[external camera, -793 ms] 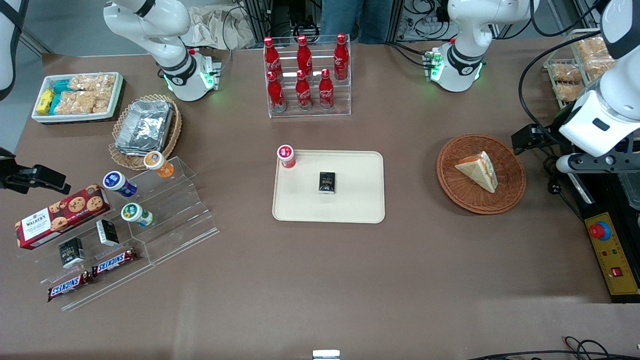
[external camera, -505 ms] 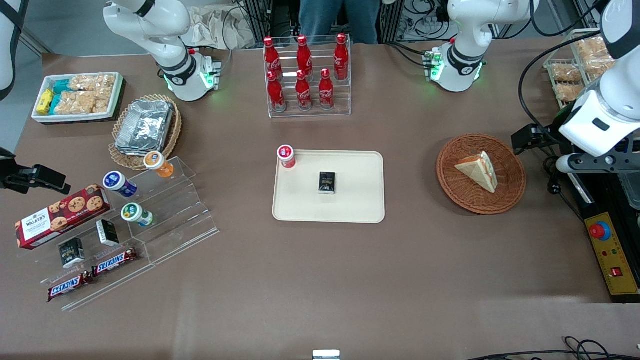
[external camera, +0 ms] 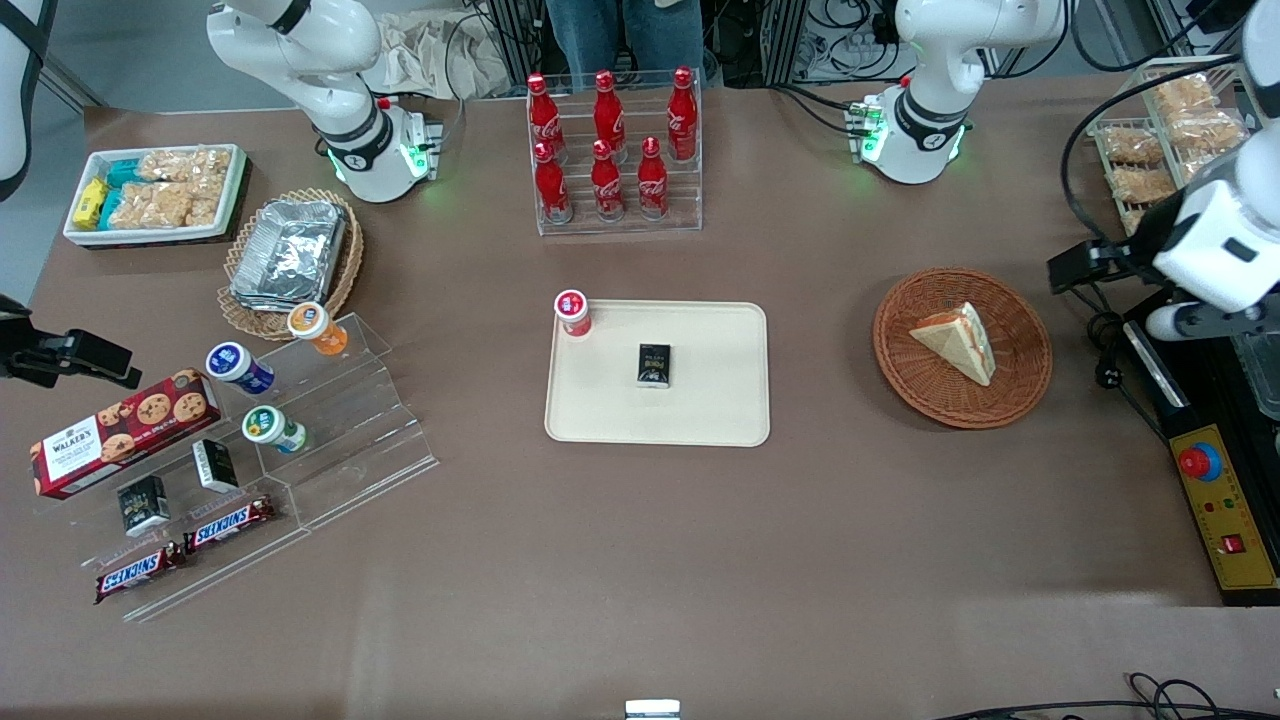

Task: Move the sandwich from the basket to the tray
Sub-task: 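Move the left gripper over the wrapped sandwich in the wicker basket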

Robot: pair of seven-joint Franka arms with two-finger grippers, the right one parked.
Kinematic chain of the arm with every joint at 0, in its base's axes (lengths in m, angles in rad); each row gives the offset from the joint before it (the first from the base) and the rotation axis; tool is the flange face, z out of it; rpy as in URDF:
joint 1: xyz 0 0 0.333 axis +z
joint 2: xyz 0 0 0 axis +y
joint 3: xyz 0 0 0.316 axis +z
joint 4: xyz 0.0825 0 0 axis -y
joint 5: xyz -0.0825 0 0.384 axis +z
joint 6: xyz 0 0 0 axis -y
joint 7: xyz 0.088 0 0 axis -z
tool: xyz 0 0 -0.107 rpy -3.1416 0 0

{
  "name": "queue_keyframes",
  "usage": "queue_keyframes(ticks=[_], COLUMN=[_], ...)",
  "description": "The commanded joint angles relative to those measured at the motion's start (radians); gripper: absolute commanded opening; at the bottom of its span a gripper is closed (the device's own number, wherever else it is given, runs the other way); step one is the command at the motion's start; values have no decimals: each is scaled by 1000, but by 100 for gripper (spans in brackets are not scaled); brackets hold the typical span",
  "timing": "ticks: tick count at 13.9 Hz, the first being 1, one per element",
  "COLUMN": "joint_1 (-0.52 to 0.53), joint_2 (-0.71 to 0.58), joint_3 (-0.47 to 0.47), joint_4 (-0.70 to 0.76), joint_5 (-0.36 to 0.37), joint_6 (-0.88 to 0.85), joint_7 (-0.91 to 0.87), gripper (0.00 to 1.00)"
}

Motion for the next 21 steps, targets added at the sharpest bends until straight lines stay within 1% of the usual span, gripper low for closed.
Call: queue_keyframes(ticks=[1,3,5,6,7,8,10,11,12,14,15,17,19,21], joint_1=[19,39,85,110,119,119,105,105,107,107,105,107,107,108], joint_2=[-52,-150,-283,-349,-401,-428,-429,-422,-420,-419,-419,-416,-377,-319], joint_3=[34,52,81,84,84,81,49,8,-14,-17,-20,-61,-71,-71], joint_4=[-47,-211,-425,-539,-629,-688,-730,-738,-750,-777,-816,-915,-1006,-1047], joint_5=[1,0,-41,-51,-52,-52,-49,-45,-43,-45,-43,-36,-29,-20], joint_6=[-21,62,181,253,324,363,372,372,372,392,438,566,704,781], joint_7=[-62,-74,-94,-97,-112,-150,-285,-354,-388,-442,-486,-558,-644,-649], gripper=[100,100,100,100,100,100,100,100,100,100,100,100,100,100])
